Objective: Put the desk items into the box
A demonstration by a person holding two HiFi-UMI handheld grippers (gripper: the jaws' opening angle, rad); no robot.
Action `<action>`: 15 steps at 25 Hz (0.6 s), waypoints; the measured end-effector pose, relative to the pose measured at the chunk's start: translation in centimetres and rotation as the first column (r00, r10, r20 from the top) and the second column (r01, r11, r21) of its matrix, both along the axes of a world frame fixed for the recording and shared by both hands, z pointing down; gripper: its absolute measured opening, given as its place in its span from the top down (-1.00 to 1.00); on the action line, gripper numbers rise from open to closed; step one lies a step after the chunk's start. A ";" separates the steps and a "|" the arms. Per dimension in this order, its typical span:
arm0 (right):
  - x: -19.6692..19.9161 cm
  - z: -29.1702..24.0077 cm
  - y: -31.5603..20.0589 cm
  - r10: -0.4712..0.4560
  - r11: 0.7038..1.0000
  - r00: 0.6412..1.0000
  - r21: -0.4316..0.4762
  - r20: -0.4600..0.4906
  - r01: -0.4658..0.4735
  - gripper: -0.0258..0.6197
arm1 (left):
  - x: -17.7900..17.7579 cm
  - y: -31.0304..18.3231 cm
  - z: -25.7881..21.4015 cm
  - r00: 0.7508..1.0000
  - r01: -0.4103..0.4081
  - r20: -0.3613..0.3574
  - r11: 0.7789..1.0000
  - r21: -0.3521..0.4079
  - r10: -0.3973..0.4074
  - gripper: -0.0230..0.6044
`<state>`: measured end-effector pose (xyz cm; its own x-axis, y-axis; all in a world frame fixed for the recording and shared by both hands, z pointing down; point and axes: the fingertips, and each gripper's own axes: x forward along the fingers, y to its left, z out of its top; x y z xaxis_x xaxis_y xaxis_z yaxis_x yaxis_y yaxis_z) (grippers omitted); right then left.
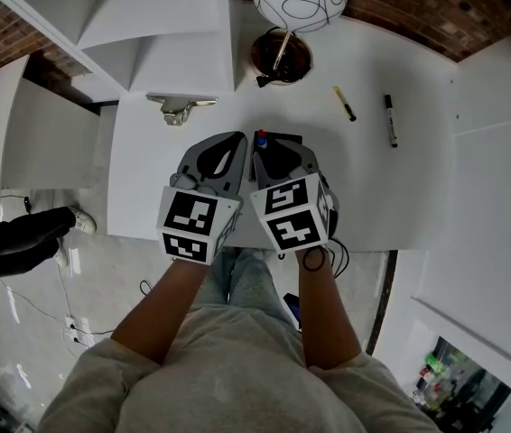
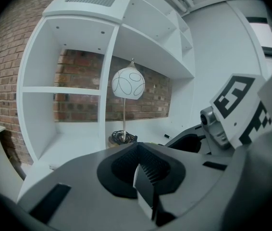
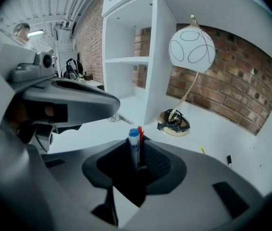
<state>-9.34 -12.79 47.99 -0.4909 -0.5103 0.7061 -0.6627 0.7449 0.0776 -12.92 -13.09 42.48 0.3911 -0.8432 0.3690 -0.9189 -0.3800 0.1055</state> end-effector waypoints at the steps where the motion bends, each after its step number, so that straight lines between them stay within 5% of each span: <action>1: 0.0 0.0 0.0 0.002 1.000 1.000 -0.005 0.002 -0.002 0.60 | 0.0 0.0 0.1 1.000 0.000 0.001 1.000 -0.002 0.000 0.90; 8: 0.4 -1.5 -0.4 0.100 0.993 0.984 0.047 0.144 -0.108 0.57 | 0.4 0.4 -0.1 1.000 -0.011 0.000 1.000 -0.002 0.011 0.90; 15: 1.9 -5.4 -0.6 0.165 0.955 0.953 0.200 0.252 -0.218 0.64 | 1.2 0.7 -1.6 0.999 -0.031 -0.010 0.999 0.031 0.032 0.90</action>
